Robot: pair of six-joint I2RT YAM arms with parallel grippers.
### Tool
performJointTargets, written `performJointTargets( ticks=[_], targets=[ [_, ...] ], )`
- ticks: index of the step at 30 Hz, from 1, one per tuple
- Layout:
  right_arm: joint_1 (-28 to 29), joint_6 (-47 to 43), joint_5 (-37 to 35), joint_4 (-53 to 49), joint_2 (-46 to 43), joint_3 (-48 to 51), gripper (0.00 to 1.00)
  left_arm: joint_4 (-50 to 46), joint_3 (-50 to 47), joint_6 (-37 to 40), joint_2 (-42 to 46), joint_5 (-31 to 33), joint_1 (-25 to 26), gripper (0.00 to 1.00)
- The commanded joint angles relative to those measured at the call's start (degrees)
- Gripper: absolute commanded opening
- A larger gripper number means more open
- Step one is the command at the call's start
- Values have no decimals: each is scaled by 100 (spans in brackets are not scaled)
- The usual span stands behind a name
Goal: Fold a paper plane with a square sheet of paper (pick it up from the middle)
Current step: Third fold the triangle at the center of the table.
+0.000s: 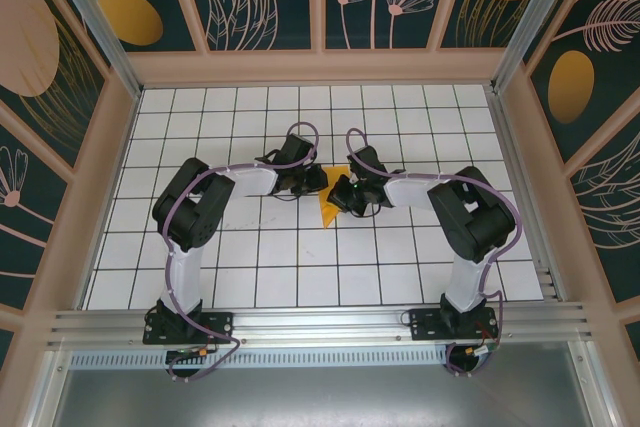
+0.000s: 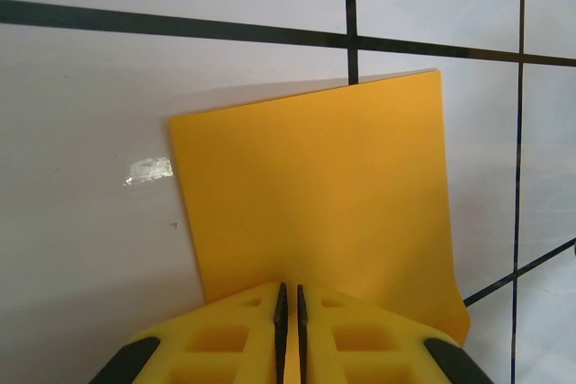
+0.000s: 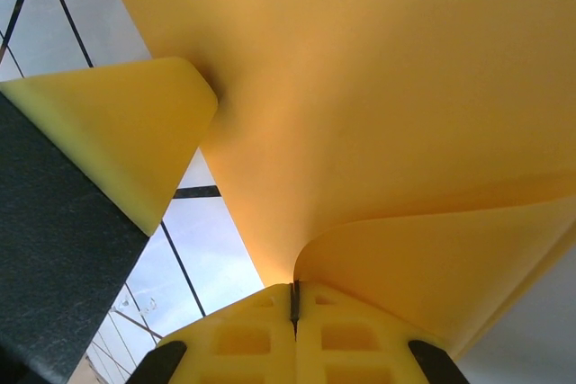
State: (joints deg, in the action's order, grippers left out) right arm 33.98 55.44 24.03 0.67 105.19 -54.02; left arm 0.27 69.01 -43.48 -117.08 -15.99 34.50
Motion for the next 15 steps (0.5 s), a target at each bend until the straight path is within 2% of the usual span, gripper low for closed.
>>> performJointTargets(
  ticks=[1, 15],
  targets=[
    [28, -13, -24, 35, 158, -132, 4, -265, -151, 66, -237, -106, 26, 15],
    [13, 20, -43, 114, 201, -132, 4, -265, -168, 55, -236, -124, 30, 16]
  ],
)
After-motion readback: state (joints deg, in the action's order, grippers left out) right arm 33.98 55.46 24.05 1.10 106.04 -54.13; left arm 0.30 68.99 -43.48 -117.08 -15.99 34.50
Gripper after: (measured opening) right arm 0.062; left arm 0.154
